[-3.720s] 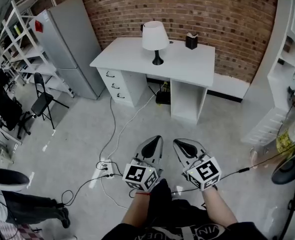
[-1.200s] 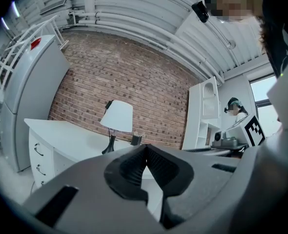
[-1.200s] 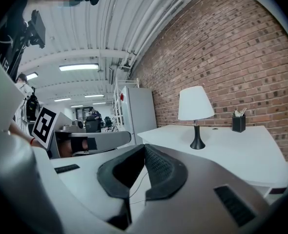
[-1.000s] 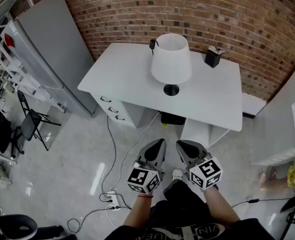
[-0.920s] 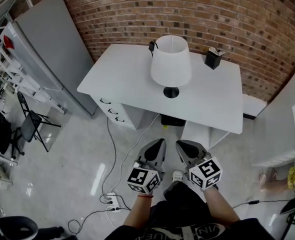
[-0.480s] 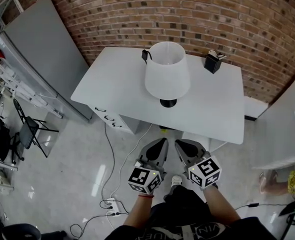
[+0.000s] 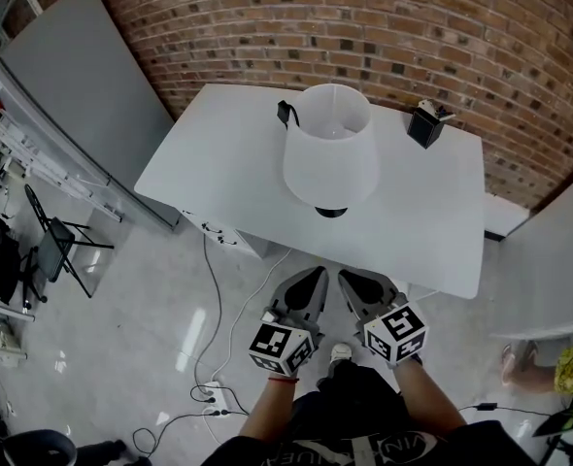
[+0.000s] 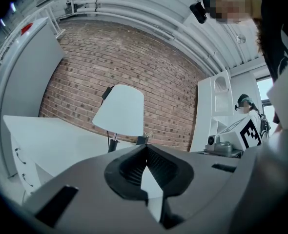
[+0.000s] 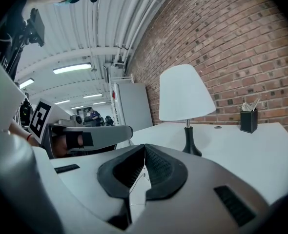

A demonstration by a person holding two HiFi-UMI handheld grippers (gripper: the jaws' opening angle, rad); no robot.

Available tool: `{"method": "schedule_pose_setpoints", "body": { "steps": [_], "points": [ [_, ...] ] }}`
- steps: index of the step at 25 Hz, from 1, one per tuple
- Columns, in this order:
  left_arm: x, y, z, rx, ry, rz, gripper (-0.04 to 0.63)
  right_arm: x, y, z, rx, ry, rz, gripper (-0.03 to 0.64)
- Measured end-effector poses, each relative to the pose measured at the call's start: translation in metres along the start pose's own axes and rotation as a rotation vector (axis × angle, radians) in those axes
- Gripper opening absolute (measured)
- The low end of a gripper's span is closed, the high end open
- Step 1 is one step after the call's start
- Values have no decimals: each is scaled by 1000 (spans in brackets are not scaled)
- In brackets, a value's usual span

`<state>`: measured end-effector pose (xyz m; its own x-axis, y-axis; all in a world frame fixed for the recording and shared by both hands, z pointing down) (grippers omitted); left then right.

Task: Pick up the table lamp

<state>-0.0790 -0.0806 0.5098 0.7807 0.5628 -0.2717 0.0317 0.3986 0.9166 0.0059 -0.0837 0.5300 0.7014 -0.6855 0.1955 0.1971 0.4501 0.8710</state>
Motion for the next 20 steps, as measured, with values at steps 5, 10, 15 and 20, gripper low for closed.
{"method": "schedule_pose_setpoints", "body": {
  "steps": [5,10,15,20],
  "points": [
    [-9,-1,19,-9,-7,-2,6,18,-2,12,-9,-9,3,2],
    [-14,-5,38,-4,-10,-27,6,37,-4,20,-12,-23,4,2],
    [-11,-4,47,-13,2,-30,6,47,-4,25,-8,-34,15,2],
    [-13,-1,53,-19,22,-55,6,50,-1,30,-12,-46,21,2]
  ]
}}
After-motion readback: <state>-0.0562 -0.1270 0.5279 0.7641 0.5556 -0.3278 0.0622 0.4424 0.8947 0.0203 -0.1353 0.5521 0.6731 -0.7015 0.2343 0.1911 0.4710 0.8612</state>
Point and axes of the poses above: the fingertips, and each gripper's own axes: z forward along the fingers, x to its right, y out of its underside, the point moved 4 cm from there along -z, backward along the fingers, and after that the axes turned 13 degrees about -x, right-handed, at the moved point
